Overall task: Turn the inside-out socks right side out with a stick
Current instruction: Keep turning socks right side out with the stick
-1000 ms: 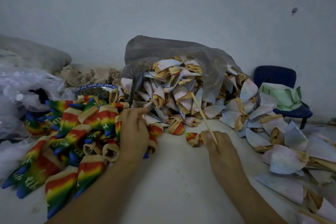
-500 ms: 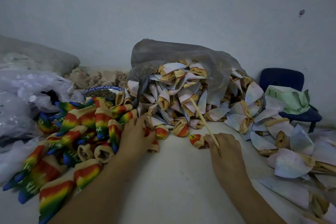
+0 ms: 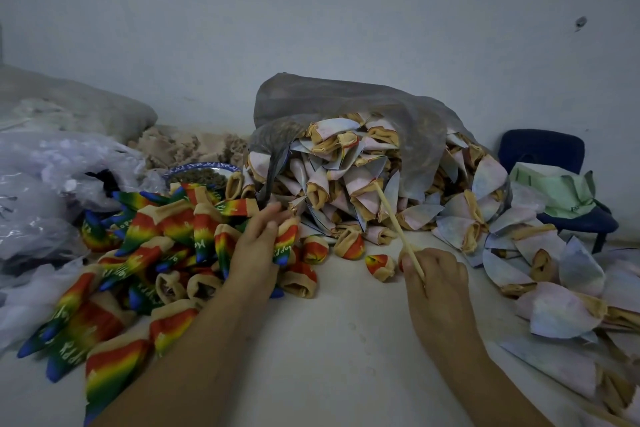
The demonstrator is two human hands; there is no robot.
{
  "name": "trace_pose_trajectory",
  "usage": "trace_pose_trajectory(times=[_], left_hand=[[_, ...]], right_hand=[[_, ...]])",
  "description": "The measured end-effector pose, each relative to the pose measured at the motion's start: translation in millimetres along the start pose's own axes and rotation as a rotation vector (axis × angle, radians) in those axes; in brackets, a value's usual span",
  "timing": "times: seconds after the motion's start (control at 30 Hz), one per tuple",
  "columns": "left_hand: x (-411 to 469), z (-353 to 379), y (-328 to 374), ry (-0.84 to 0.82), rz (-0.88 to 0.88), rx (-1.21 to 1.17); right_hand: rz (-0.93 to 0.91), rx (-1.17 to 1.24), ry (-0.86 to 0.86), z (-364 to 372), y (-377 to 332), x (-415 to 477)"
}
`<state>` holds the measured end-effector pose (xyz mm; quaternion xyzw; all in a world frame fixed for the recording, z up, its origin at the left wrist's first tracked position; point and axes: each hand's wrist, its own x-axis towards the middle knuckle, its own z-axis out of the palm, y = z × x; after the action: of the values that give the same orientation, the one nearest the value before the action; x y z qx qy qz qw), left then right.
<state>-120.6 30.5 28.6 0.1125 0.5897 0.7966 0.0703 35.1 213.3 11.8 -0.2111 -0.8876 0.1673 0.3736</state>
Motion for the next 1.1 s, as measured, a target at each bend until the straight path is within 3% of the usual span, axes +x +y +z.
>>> trace_pose_trajectory(times=[0.07, 0.2, 0.37, 0.53, 0.63, 0.77, 1.03, 1.1], left_hand=[[-1.8, 2.3, -2.8, -0.022, 0.004, 0.002], [-3.4, 7.1, -2.5, -0.022, 0.162, 0.396], [11.6, -9.9, 25.8, 0.242, 0.146, 0.306], [1.1, -8.7, 17.4, 0.331, 0.589, 0.915], [-8.1, 5.0, 4.5, 0.061, 0.62, 1.058], [-20.4, 20.8, -20.1, -0.213, 0.284, 1.492], [-40.3, 48.8, -41.8, -0.547, 0.386, 1.133], [-40.2, 49.0, -43.3, -0.548, 0.403, 1.125]], right_hand=[[-0.005, 0.004, 0.013, -0.3, -1.8, 0.4], [-0.02, 0.01, -0.001, 0.0, -1.9, -0.9], [-0.02, 0.026, -0.02, 0.9, -0.5, -2.2], [-0.029, 0.037, -0.024, 3.4, -1.9, -2.7], [-0.024, 0.033, -0.029, 1.5, -2.7, -3.0], [-0.025, 0.04, -0.039, -1.4, -3.9, -3.0], [-0.009, 0.048, -0.042, 1.9, -1.3, -1.9], [-0.008, 0.044, -0.032, 1.9, 0.8, -0.9]])
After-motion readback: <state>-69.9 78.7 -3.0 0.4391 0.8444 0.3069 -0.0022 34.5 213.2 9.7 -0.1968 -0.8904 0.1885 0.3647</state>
